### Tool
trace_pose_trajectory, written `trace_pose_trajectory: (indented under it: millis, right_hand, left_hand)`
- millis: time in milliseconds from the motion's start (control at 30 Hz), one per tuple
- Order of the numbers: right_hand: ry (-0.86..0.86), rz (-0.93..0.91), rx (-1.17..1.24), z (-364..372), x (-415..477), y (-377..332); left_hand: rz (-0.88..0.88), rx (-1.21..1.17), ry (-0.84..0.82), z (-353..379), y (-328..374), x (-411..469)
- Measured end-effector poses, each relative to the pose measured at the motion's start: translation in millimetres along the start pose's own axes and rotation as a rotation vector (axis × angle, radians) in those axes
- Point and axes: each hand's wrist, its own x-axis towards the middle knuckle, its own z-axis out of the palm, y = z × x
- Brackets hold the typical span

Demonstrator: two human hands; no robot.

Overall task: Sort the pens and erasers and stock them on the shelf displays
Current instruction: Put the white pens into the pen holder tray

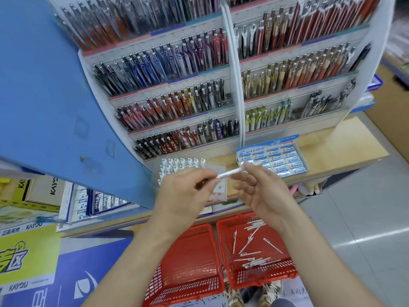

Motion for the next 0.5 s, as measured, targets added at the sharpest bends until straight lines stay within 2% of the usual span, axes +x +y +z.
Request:
trace_pose_trajectory:
  millis: [67, 133, 333, 500]
  right_hand:
    - [0.047, -0.061, 0.119, -6, 3, -2]
    - [0.062, -0.085, 0.123, -10, 4, -5]
    - [0.046, -0.121, -0.063, -8, 10, -1]
    - [0.041, -0.127, -0.09, -8, 13, 13]
  left_hand:
    - [-0.175, -0.121, 0.045, -11, -2, 1]
    - [-0.315, -0.207, 0.072, -18, -5, 2]
    - [-0.409, -0.28, 0.071, -26, -9, 2]
    - [-0.496, -0.417, 0.102, -32, -13, 11]
